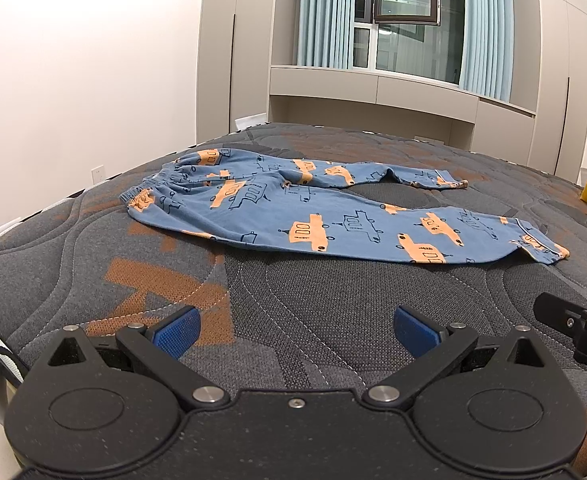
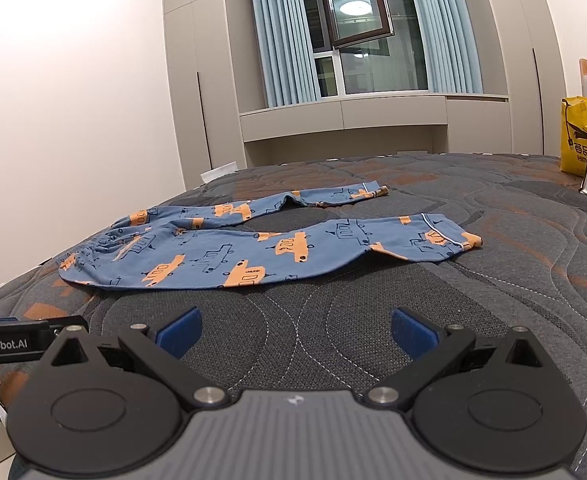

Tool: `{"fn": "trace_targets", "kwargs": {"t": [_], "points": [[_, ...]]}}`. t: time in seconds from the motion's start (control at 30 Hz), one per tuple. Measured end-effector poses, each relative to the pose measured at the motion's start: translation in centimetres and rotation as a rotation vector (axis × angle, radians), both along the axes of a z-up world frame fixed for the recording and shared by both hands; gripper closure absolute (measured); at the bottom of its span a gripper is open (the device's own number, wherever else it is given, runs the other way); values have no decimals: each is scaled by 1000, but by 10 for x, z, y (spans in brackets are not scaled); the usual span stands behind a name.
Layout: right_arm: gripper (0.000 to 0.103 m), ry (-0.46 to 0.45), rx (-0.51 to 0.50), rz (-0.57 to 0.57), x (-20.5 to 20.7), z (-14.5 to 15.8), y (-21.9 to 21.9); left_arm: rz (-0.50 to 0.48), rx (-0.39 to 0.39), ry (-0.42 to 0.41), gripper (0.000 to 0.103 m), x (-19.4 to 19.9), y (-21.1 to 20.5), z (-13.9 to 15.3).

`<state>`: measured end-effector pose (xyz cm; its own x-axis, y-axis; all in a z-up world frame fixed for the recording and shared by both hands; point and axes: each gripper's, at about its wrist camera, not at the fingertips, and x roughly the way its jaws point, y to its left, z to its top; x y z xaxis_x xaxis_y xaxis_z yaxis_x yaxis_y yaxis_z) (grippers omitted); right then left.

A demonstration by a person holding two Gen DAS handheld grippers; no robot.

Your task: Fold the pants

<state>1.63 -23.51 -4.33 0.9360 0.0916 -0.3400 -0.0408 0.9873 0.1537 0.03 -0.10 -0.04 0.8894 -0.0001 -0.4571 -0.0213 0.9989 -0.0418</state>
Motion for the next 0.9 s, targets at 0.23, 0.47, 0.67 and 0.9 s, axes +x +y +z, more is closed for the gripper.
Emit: {"fn": "trace_targets", "kwargs": {"t": [0.23, 0.47, 0.67, 0.9], "points": [[0, 0, 0, -1, 0, 0, 0, 0, 0, 1, 1, 0, 0, 0], [0, 3, 0, 0, -1, -1, 0, 0, 2, 2, 1, 0, 0, 0], [0, 3, 0, 1, -1, -1, 0, 0, 2, 4, 1, 0, 0, 0], [0, 13, 4, 7, 2, -3, -1, -12, 28, 47, 1, 6, -1, -15]]}}
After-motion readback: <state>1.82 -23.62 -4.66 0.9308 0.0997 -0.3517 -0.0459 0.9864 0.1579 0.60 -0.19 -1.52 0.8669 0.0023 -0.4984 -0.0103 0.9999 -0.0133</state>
